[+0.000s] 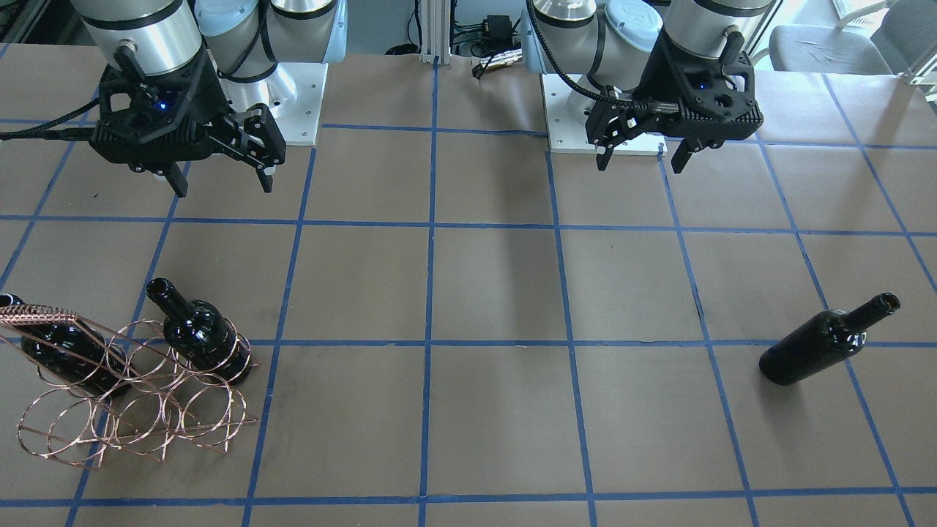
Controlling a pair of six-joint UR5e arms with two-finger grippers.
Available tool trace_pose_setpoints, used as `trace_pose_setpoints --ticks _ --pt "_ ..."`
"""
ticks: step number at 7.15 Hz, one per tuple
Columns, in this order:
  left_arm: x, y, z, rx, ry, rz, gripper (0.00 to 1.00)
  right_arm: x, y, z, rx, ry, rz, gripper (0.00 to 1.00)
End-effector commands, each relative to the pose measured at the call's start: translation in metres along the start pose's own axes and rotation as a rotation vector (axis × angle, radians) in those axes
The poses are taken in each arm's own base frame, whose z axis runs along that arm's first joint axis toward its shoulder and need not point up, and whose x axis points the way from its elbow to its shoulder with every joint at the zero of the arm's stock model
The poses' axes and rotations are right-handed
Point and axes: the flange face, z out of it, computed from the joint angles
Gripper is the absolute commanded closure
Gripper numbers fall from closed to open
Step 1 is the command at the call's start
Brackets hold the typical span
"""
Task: Place wine into wine basket
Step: 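Move the left gripper toward the neck of the lying dark wine bottle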
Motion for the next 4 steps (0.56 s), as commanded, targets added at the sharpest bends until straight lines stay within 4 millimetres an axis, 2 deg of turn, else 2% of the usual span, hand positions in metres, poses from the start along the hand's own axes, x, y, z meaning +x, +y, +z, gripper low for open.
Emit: trace_pose_setpoints --ticks 1,4 --pt "-0.0026 -0.0007 -0.0006 0.002 -0.001 0.002 0.0 0.0011 -0.0027 0.0004 0.011 0.005 -0.008 0.0" --pt "-0.0061 0.0003 -0.0043 0.01 -0.009 0.013 0.0 0.0019 -0.004 0.0028 0.005 0.012 0.0 0.0"
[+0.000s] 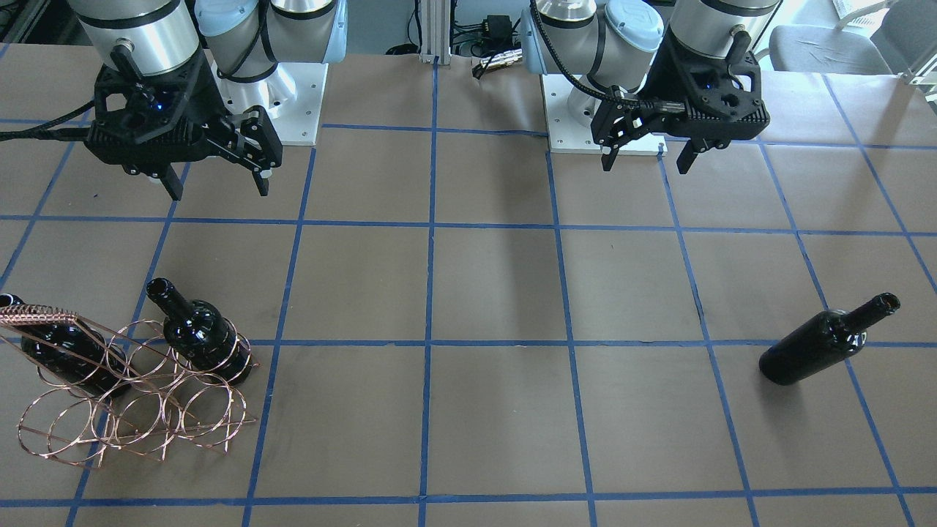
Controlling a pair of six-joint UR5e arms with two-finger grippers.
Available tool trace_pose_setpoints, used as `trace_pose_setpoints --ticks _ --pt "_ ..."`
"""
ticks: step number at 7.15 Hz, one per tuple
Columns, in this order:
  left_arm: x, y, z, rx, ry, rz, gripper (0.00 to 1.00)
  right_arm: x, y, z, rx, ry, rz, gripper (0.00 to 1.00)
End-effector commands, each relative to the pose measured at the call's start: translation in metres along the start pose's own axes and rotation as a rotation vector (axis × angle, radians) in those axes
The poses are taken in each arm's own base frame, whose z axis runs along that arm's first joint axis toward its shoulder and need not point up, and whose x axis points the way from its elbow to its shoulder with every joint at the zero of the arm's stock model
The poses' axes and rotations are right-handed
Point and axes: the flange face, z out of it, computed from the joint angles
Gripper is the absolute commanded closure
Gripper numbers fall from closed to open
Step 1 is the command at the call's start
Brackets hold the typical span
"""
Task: Place wine into wine basket
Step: 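Move the left gripper toward the neck of the lying dark wine bottle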
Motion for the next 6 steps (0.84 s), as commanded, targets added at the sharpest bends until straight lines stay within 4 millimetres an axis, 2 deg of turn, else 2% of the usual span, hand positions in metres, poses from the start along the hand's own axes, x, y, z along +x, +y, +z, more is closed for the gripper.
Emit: trace_pose_setpoints --ticks 1,3,4,5,6 --pt "0.001 0.001 -0.001 0.002 0.001 0.007 0.0 0.0 -0.001 0.001 0.001 -0.001 0.014 0.0" --pt "-0.006 -0.002 -0.003 0.015 -0.008 0.009 0.0 0.0 0.0 0.003 -0.003 0.002 0.008 0.0" --pt "-0.032 -0.014 0.0 0.012 0.006 -0.002 0.0 0.0 0.0 0.004 -0.004 0.001 0.008 0.0" --pt "-0.067 -0.021 0.001 0.009 0.002 -0.025 0.0 0.0 0.0 0.004 -0.004 0.002 0.002 0.0" --pt "-0.103 -0.029 0.004 0.008 -0.003 0.037 0.0 0.0 0.0 0.005 -0.007 0.002 -0.001 0.0"
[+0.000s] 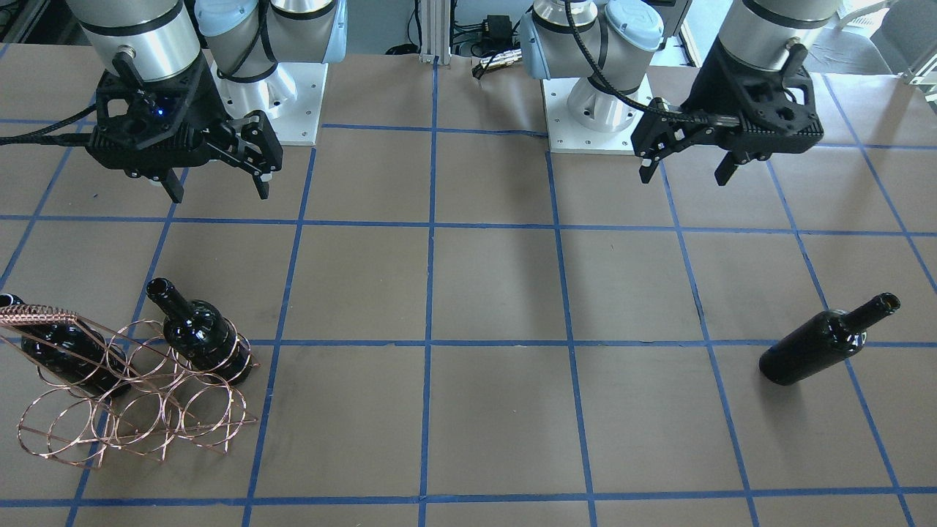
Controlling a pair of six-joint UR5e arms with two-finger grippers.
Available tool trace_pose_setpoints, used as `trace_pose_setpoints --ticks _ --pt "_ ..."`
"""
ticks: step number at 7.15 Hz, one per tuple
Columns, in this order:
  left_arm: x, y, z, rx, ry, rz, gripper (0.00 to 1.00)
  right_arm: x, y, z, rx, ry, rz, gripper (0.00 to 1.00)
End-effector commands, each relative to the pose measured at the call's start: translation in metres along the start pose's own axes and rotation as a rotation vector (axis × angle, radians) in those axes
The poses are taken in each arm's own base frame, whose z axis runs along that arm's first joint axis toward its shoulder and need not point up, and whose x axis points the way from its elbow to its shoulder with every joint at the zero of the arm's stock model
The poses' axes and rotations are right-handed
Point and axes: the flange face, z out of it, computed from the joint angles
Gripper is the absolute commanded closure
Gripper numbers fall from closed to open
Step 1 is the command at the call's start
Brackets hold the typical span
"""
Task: Place wine into wine basket
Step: 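Move the left gripper toward the neck of the lying dark wine bottle, then lower the left gripper onto the bottle neck and close it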
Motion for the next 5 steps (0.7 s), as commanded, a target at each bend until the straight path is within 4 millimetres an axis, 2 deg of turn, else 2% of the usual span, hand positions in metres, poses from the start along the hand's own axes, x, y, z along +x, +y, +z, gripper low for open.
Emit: trace_pose_setpoints --ticks 1,3,4,5 --pt "-0.081 -0.017 0.004 -0.001 -0.009 0.057 0.0 0.0 0.0 0.0 -0.001 -0.001 -0.003 0.0" --pt "-0.149 -0.042 0.005 0.003 -0.02 0.149 0.0 -0.001 0.0 0.001 -0.003 -0.011 -0.003 0.0" --pt "-0.19 -0.051 0.016 -0.002 -0.018 0.151 0.0 -0.001 0.0 0.001 -0.002 -0.007 -0.004 0.0" --pt "-0.222 -0.059 0.029 0.021 -0.036 0.181 0.0 0.0 0.0 0.001 -0.004 -0.003 -0.006 0.0"
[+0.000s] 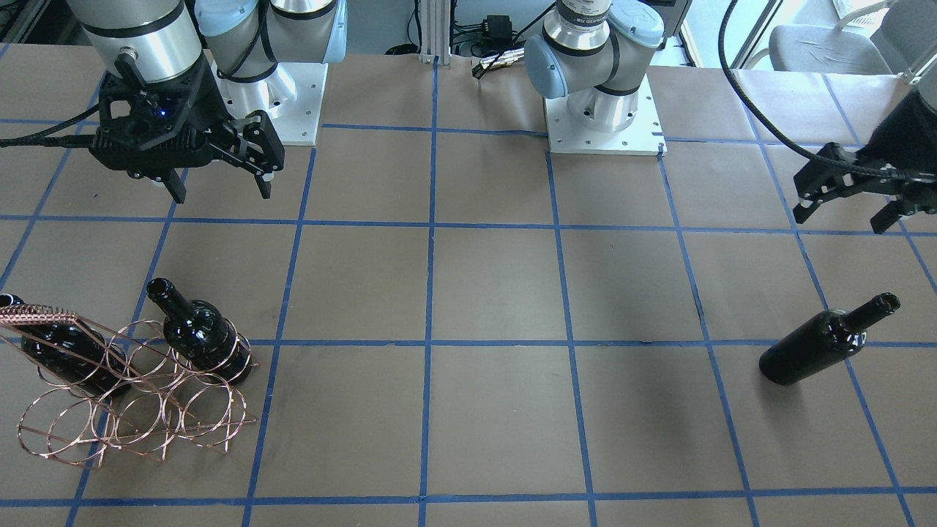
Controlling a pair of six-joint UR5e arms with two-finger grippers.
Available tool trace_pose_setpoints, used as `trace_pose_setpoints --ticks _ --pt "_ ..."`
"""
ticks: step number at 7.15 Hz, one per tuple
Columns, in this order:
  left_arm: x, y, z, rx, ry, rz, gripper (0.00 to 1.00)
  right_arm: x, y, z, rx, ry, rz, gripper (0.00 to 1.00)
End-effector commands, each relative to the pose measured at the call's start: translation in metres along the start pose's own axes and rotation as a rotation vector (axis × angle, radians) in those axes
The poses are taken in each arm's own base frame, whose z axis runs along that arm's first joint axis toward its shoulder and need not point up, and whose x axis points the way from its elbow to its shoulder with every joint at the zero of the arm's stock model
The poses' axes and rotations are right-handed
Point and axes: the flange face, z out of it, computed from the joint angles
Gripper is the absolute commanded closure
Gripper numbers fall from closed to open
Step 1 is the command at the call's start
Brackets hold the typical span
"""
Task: Place wine into wine basket
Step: 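Lower the left gripper onto the bottle neck and close it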
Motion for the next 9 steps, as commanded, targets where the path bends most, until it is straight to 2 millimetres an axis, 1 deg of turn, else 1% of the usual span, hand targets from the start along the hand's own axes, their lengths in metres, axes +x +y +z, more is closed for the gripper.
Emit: trace_pose_setpoints --ticks 1,2,4,5,6,7,8,9 --pt "-0.069 -0.002 0.03 0.008 -0.009 0.009 0.0 0.0 0.0 0.0 0.0 0.003 0.002 0.0" --pt "-0.089 -0.008 0.045 0.025 0.006 0.006 0.0 0.0 0.0 0.0 0.0 0.003 0.002 0.0" --pt "-0.112 -0.029 0.076 0.052 0.016 0.013 0.0 0.0 0.001 -0.001 0.002 0.005 0.002 0.0" --pt "-0.118 -0.035 0.088 0.057 0.015 0.007 0.0 0.0 0.001 0.0 0.0 0.005 0.002 0.0" --pt "-0.118 -0.038 0.098 0.051 0.031 0.002 0.0 0.001 0.001 0.0 -0.005 0.007 0.0 0.0" --pt "-0.119 -0.038 0.101 0.047 0.036 0.0 0.0 0.0 0.002 0.001 -0.006 0.001 0.003 0.0" --pt "-0.119 -0.039 0.109 0.037 0.049 -0.002 0.04 0.001 0.001 0.001 -0.005 0.009 0.0 0.0" --pt "-0.118 -0.04 0.114 0.034 0.06 -0.001 0.14 0.001 0.001 0.0 -0.003 0.011 -0.002 0.0"
